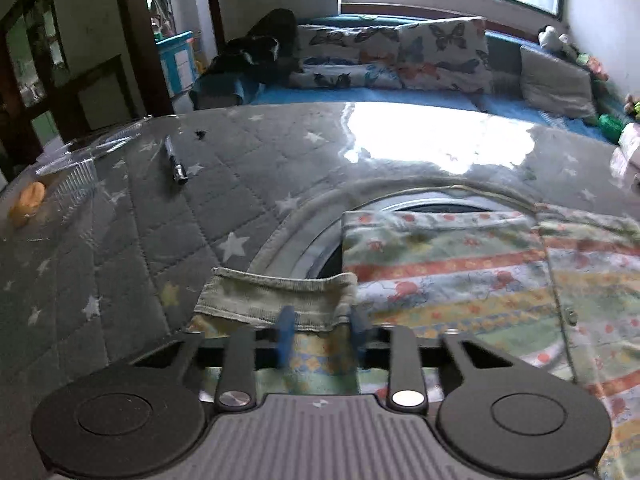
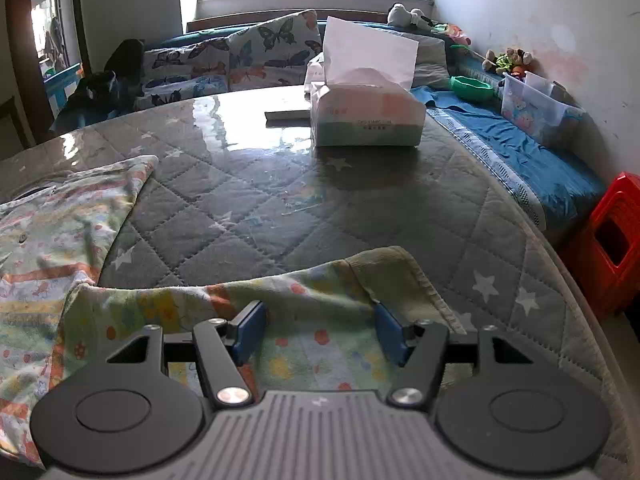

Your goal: Fold clothes

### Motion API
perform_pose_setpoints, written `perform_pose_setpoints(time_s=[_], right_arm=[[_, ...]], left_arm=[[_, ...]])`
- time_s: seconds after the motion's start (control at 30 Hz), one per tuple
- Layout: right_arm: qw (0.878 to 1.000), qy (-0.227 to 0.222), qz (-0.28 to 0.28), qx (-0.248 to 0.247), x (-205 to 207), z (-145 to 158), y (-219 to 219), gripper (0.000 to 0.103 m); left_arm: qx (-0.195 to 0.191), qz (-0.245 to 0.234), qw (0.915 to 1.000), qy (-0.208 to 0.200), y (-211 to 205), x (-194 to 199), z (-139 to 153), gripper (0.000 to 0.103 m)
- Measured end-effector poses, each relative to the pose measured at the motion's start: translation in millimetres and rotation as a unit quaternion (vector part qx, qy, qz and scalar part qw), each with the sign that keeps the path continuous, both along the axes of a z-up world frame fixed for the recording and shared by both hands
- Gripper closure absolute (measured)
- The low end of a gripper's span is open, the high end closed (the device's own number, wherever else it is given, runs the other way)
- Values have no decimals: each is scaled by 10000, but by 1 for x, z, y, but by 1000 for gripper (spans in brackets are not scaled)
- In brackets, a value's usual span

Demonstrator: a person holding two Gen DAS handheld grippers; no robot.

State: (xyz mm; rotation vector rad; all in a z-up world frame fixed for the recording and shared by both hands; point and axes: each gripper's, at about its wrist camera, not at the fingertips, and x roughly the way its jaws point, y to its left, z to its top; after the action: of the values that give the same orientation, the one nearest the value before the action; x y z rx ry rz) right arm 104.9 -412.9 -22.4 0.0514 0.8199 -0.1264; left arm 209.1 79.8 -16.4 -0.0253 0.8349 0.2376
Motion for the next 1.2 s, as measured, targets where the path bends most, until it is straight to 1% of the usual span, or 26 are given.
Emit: perform_pose_setpoints(time_s=[0.07, 0.13, 0.3, 0.37, 0.43, 0.53, 0.67, 0.73, 0.77, 0.87, 0.9, 0.97, 1.0, 1.03, 1.07, 1.13, 1.2], right_arm=[[10000, 20, 13, -19, 0, 1, 1, 40], [10000, 9, 71, -67, -1, 3, 5, 40], [9992, -113, 381, -106, -9, 15, 25, 40], [9981, -163, 586, -87, -14, 20, 39, 40], [9962, -165, 852, -61, -17, 24, 56, 40], [9916, -143, 1284, -38, -23, 28, 83, 40], [9819, -76, 1892, -38, -32, 31, 123, 38], [9766, -22, 2147, -79, -35, 31, 137, 37], [9754, 5, 2203, -103, -35, 29, 140, 36], [9713, 87, 2370, -173, -36, 26, 151, 36], [9700, 113, 2422, -194, -36, 25, 155, 36], [9704, 104, 2406, -155, -36, 25, 154, 36], [9711, 86, 2380, -138, -37, 26, 153, 36], [9715, 66, 2365, -114, -37, 27, 154, 36], [9715, 46, 2369, -98, -37, 29, 155, 36], [9696, 37, 2443, -101, -38, 30, 159, 36], [9667, 80, 2553, -121, -38, 27, 167, 36]], left_arm=[[15, 89, 9999, -81, 9, -2, 3, 99], [-92, 346, 9990, -258, 29, -16, 16, 100], [-157, 864, 9931, -781, 83, -79, 51, 100], [-123, 993, 9912, -868, 100, -104, 56, 100], [-82, 1096, 9901, -875, 116, -126, 57, 100], [11, 1236, 9896, -736, 132, -150, 46, 100], [301, 1364, 9892, -436, 141, -166, 20, 100], [285, 1445, 9887, -292, 146, -169, 10, 99], [265, 1487, 9883, -219, 149, -169, 6, 98], [413, 1691, 9845, -202, 154, -169, 8, 89], [472, 1763, 9830, -205, 155, -169, 9, 84], [590, 1906, 9797, -211, 158, -169, 12, 84], [530, 1960, 9789, -236, 159, -170, 16, 85], [359, 1952, 9797, -287, 157, -172, 22, 85], [174, 1844, 9821, -350, 151, -174, 27, 85], [-168, 1489, 9876, -460, 132, -178, 36, 84], [-451, 972, 9930, -501, 102, -177, 42, 82]])
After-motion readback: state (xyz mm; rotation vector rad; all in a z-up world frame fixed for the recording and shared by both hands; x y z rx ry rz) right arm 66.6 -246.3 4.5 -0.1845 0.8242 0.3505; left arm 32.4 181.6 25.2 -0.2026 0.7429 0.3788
